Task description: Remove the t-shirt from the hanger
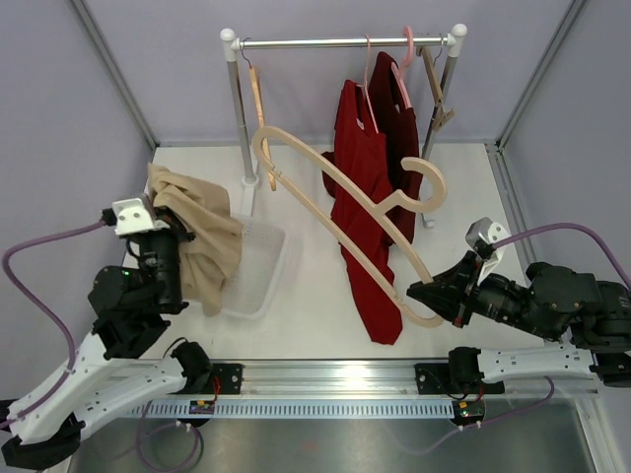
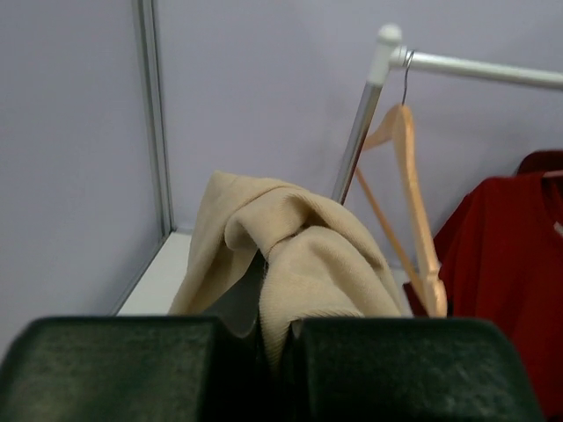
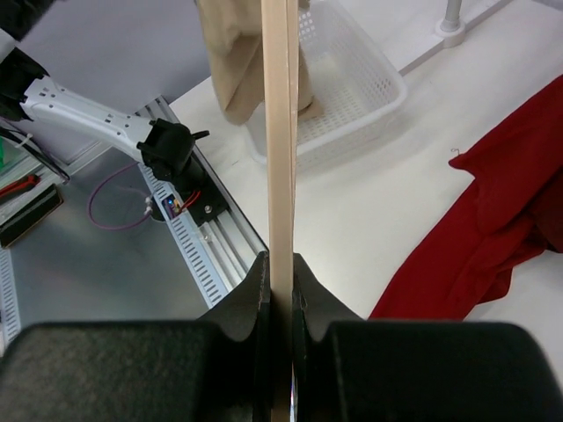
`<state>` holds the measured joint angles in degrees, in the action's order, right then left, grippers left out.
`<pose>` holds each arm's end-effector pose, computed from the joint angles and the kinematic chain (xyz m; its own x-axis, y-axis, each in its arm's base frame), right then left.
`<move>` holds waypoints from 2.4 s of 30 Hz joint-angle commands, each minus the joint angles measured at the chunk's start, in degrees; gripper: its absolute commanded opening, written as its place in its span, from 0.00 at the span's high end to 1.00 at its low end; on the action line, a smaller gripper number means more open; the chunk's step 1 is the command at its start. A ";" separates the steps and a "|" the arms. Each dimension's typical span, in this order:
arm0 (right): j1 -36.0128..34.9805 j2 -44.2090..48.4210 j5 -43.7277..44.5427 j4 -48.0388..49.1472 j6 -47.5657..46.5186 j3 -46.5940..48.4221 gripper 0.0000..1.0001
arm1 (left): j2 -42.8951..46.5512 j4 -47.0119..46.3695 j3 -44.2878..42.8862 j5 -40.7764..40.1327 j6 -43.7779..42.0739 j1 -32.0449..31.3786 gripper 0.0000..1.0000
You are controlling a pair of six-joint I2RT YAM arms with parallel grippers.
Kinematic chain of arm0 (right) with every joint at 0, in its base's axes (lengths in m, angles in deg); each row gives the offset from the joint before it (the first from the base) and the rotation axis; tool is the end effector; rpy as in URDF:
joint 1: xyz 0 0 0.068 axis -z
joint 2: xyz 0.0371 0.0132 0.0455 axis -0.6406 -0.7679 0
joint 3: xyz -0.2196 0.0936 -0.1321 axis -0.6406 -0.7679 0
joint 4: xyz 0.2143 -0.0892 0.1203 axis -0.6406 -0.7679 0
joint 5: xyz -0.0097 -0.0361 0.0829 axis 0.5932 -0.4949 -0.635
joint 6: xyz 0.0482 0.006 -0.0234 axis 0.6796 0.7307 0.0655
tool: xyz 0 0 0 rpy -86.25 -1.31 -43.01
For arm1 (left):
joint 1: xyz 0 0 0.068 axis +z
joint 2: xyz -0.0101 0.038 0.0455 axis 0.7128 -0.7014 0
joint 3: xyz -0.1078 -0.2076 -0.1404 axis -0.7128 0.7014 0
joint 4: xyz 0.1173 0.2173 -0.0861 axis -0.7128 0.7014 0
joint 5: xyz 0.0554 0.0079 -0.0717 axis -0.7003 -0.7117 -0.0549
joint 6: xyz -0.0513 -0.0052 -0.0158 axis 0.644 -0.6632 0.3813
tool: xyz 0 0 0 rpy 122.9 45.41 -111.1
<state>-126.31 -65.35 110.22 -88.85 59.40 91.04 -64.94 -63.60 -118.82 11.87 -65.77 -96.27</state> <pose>0.0185 0.0550 0.4476 -0.2924 -0.0568 -0.9546 -0.8286 0.5133 0.2233 0.0786 -0.0500 0.4453 0.3009 -0.0817 -0.9502 -0.1152 0.9859 -0.1212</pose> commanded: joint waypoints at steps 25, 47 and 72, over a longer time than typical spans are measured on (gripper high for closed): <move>0.08 -14.24 8.58 9.05 -10.83 12.32 1.00 | -16.31 20.48 -11.87 48.56 48.75 55.03 1.00; 3.67 -21.27 21.16 4.83 -10.75 13.20 1.00 | -5.77 29.17 11.16 52.27 56.95 54.94 0.90; 32.41 -54.19 4.54 -3.88 -5.99 37.16 1.00 | 8.29 41.57 9.40 75.88 42.17 47.74 0.01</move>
<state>-96.32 -115.54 118.00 -95.74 55.07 121.43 -57.40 -21.96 -110.10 79.65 -20.46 -46.52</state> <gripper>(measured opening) 0.122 0.988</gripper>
